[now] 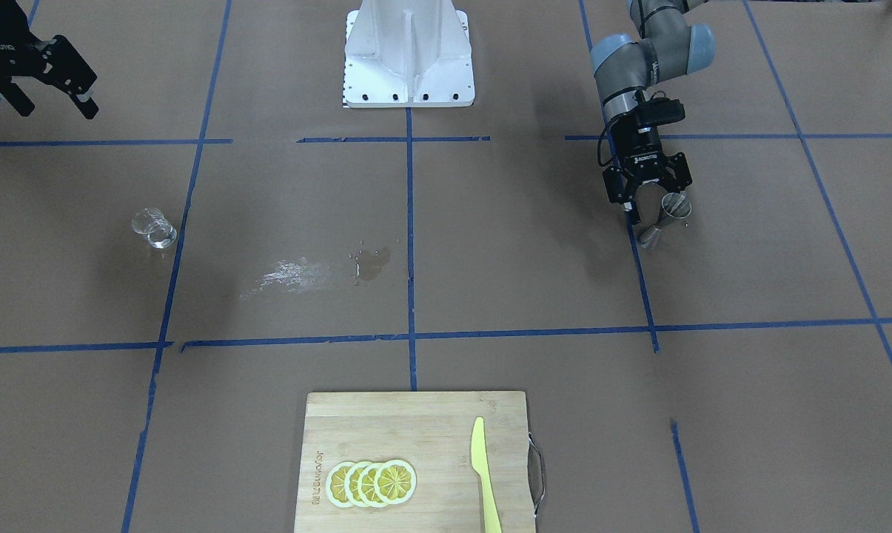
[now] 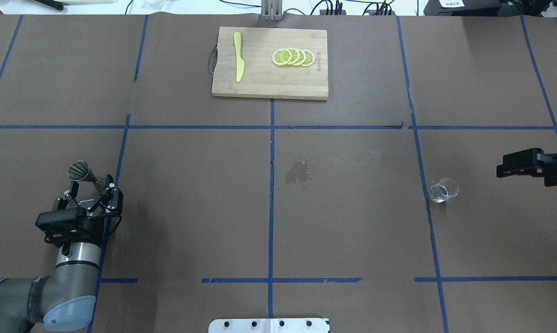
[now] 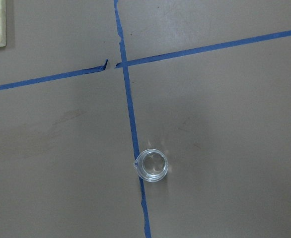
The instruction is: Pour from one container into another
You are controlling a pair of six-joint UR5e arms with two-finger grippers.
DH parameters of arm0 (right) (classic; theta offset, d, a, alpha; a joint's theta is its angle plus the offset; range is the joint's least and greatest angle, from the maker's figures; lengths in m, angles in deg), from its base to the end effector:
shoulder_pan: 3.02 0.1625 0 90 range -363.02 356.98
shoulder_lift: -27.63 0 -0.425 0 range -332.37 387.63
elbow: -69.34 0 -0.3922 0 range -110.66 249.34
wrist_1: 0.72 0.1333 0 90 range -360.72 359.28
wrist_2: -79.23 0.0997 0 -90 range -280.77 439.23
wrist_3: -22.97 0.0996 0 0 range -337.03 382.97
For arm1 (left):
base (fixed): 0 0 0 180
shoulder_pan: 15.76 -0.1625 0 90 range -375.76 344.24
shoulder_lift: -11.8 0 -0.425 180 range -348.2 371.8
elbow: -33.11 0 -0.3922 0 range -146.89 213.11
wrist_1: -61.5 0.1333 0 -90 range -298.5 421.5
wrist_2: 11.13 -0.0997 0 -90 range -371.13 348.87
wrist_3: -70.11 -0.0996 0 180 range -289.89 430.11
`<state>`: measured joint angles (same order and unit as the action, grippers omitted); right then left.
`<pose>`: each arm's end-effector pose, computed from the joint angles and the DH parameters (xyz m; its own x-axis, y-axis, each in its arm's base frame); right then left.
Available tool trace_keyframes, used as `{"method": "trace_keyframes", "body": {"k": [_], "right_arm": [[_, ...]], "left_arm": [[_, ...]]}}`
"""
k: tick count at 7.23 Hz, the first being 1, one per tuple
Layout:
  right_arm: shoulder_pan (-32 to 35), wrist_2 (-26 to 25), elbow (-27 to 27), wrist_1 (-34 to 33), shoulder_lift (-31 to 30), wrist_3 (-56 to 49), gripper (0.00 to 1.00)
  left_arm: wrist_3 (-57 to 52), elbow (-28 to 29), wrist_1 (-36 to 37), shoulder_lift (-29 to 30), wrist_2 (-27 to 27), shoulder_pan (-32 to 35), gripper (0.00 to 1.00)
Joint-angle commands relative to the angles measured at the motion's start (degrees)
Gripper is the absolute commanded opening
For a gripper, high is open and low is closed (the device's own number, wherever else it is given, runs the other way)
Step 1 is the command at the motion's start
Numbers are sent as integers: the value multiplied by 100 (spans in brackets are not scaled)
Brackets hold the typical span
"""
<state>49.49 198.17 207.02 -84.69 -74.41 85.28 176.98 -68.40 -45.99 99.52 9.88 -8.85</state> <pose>-0.1531 -0.3394 0.3484 0.6342 0.1587 0.7567 -0.2302 0.9731 -0.0111 0.4446 -0.2818 0.5113 0.7151 -0.1915 -0.6723 0.6974 0.2611 0.6675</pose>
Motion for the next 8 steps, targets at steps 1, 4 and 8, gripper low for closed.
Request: {"method": "trace_keyframes", "body": {"k": [1,4,8], "right_arm": [[-39,-12,4,30,-9,35,100],[-39,-12,4,30,-9,35,100],[-48,-3,4,39,-18,35,100]], "left_arm": [[0,87,0,26,0,38,83],[0,281,0,210,0,64,76],[-9,359,0,211,-9,231,72]]}}
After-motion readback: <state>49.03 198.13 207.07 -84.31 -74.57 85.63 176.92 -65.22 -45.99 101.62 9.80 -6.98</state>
